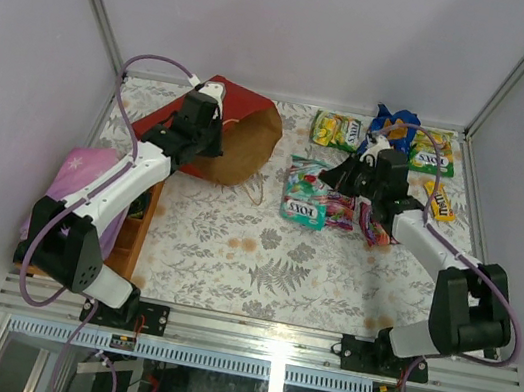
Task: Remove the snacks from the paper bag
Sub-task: Place the snack at the center of the board.
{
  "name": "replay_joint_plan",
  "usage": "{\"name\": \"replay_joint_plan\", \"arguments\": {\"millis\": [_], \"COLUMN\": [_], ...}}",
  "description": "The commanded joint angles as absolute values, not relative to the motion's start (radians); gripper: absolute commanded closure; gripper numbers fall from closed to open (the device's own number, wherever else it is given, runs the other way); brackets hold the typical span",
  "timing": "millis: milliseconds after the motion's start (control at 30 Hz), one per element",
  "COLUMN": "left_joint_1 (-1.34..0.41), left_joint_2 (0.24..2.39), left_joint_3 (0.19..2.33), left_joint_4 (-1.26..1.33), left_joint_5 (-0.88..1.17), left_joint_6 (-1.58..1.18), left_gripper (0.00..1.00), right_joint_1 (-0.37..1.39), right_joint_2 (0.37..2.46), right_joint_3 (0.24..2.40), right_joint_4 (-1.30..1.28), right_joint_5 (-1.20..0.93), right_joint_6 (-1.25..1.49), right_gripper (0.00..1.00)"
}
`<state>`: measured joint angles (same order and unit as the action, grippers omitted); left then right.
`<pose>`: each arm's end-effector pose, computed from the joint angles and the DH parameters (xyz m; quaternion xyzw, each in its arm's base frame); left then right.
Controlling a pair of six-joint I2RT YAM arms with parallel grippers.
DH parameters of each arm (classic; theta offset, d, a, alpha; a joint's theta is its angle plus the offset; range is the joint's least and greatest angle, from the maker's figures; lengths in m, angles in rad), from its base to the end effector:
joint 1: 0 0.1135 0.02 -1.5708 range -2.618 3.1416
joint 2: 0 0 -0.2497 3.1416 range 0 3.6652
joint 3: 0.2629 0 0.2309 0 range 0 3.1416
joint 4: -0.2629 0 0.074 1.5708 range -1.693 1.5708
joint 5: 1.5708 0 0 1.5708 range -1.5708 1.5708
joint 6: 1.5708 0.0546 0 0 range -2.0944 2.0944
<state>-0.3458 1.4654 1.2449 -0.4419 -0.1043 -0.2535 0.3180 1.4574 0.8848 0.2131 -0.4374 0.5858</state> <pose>0.3082 -0.1050 0.2927 0.0186 0.8975 -0.0846 0.4324 0.3036 0.1243 0.2478 -0.0153 0.8119 0.4031 0.4221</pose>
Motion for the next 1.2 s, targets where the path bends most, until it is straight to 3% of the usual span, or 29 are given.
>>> {"name": "replay_joint_plan", "arguments": {"millis": [0,367,933,1167], "left_joint_1": [-0.339,-0.339,-0.339,-0.338], "left_joint_2": [1.478,1.460,1.444,1.455], "left_joint_3": [1.270,1.269,1.270,1.272], "left_joint_4": [-0.426,-0.426,-0.425,-0.429], "left_joint_5": [-0.139,-0.169,-0.172,-0.157], "left_joint_6": [-0.236,-0.229,-0.227,-0.227], "left_gripper": [0.93,0.93,0.93,0.93], "right_joint_1": [0.291,0.290,0.293,0.292], "right_joint_2": [1.550,1.911,2.216,2.462], "right_joint_3": [0.983,1.215,1.641,2.068], "right_joint_4": [0.223,0.222,0.195,0.085], "right_joint_5": [-0.283,-0.256,-0.254,-0.460], "right_joint_6": [0.630,0.707,0.685,0.649], "right_gripper": [1.00,1.00,1.00,0.97]}}
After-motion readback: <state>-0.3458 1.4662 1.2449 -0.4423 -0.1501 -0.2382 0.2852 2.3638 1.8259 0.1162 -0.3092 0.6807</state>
